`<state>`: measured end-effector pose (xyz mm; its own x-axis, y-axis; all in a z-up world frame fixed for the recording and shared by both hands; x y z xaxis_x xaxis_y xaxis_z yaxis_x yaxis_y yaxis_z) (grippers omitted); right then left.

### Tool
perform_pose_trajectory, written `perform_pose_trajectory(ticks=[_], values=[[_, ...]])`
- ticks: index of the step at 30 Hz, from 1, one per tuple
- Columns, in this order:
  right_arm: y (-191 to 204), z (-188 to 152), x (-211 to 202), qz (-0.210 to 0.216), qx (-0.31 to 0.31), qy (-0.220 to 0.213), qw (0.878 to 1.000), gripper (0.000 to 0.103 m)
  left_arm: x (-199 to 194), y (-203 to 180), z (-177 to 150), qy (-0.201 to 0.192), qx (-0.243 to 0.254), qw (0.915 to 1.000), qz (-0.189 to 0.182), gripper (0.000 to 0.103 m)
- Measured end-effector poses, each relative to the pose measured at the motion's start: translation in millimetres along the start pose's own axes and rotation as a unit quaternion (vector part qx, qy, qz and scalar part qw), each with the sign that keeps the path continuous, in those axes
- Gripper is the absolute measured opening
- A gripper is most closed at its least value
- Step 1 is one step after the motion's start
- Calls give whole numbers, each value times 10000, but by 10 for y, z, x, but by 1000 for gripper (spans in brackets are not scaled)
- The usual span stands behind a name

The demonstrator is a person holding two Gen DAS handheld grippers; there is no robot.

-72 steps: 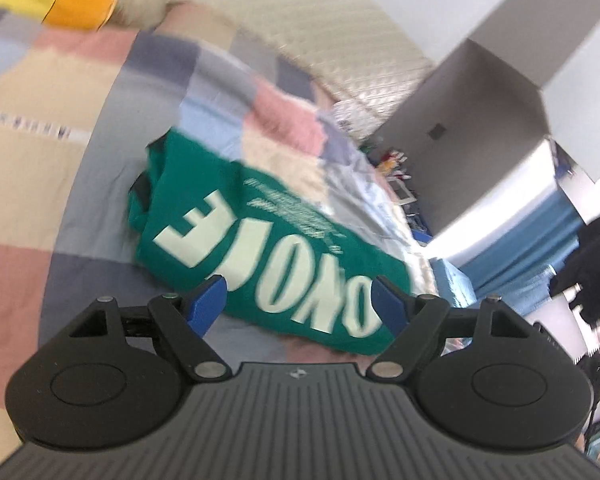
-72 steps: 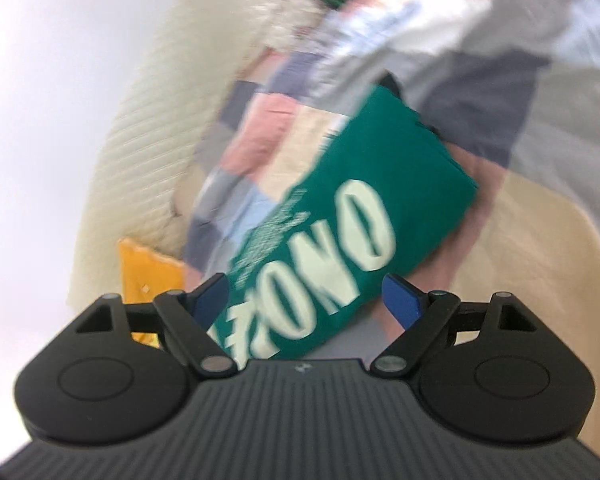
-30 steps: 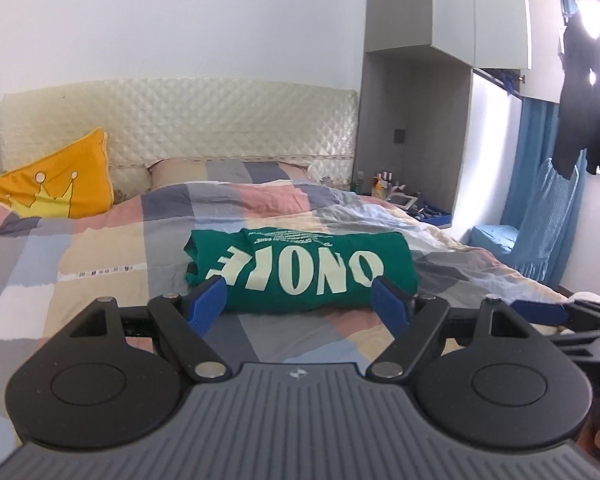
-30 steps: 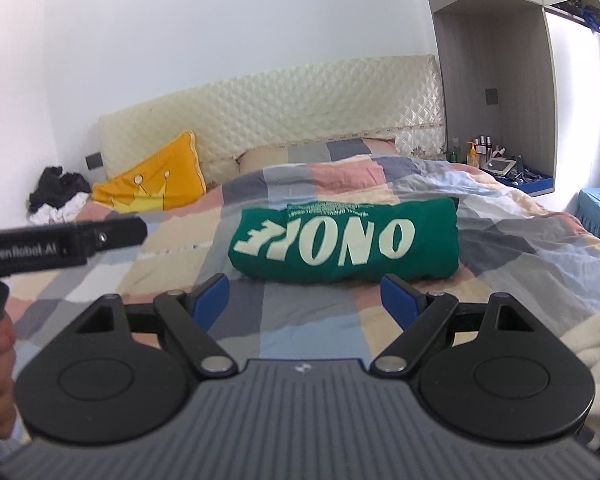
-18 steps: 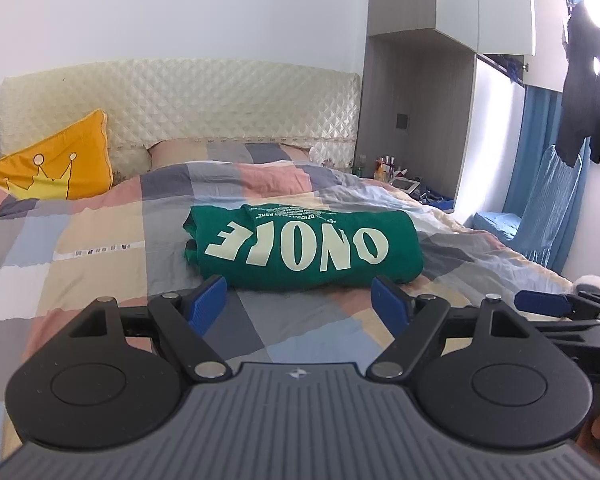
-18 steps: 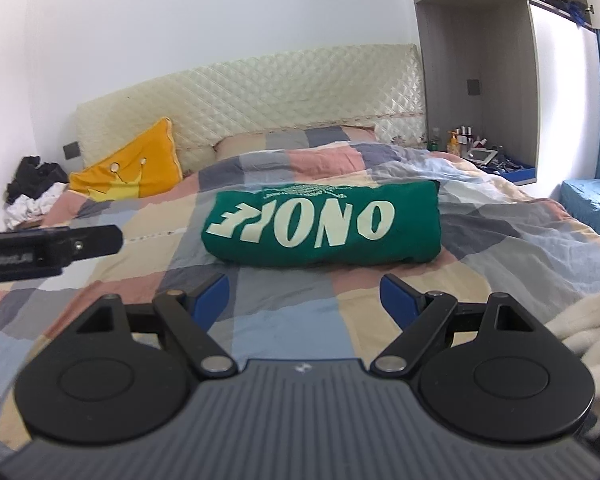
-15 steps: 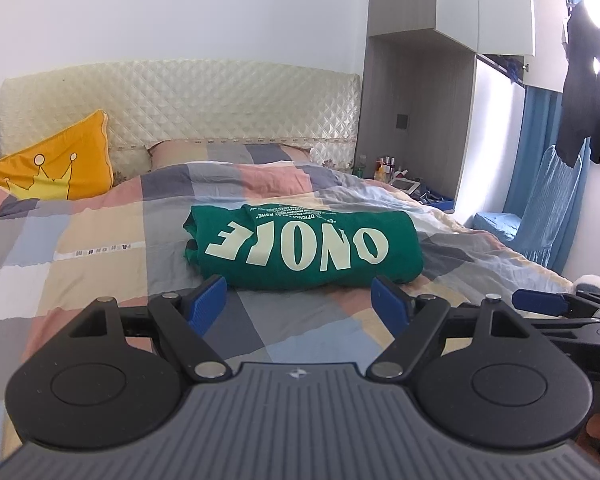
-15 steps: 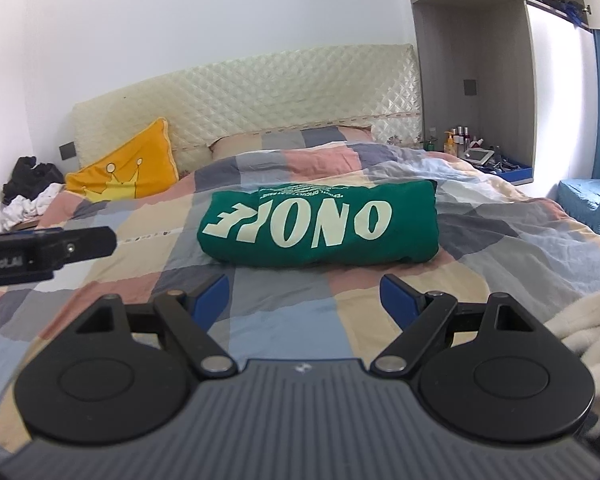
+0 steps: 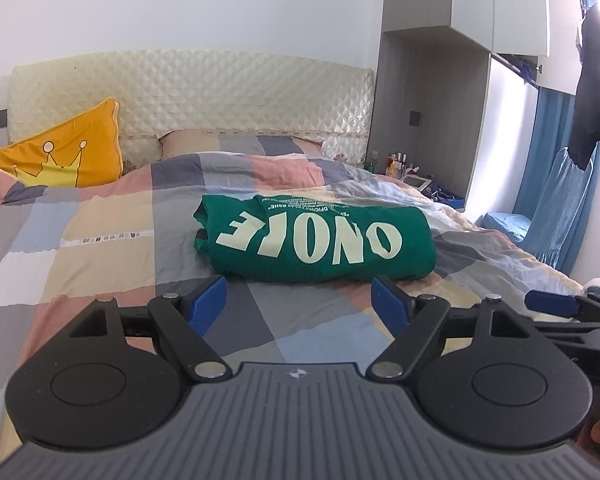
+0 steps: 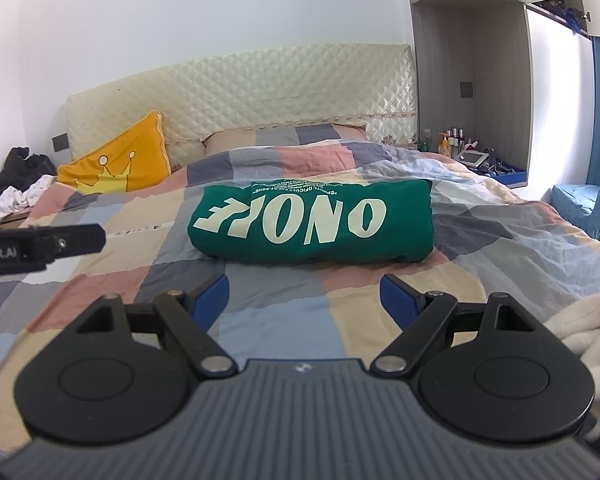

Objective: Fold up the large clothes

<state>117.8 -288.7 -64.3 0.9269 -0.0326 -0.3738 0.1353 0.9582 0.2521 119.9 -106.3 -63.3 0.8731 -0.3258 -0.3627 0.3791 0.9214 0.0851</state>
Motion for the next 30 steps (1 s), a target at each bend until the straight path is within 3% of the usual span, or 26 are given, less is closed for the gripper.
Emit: perform_pose_trajectory(ticks=[16,30], values=[[-24,20,-33,3,5,-37,10000,84,20,-5,-46,139,-31,9999,-17,101],[24,137,-252,8,-55,-241,9997,84,-299,-16,35,53,-90,9999,75,103]])
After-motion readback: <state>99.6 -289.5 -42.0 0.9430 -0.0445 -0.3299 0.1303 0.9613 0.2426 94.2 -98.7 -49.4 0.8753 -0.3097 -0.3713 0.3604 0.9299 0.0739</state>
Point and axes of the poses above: each gripper's, at about its wrist camera, not at the fingertips, and x roughly the way its jaws point, y to its left, z to its top, the point moved 6 cm from there along x, roughly the way its jaws point, and after that the axes turned 9 degrees about x, right-handed, at the moved point
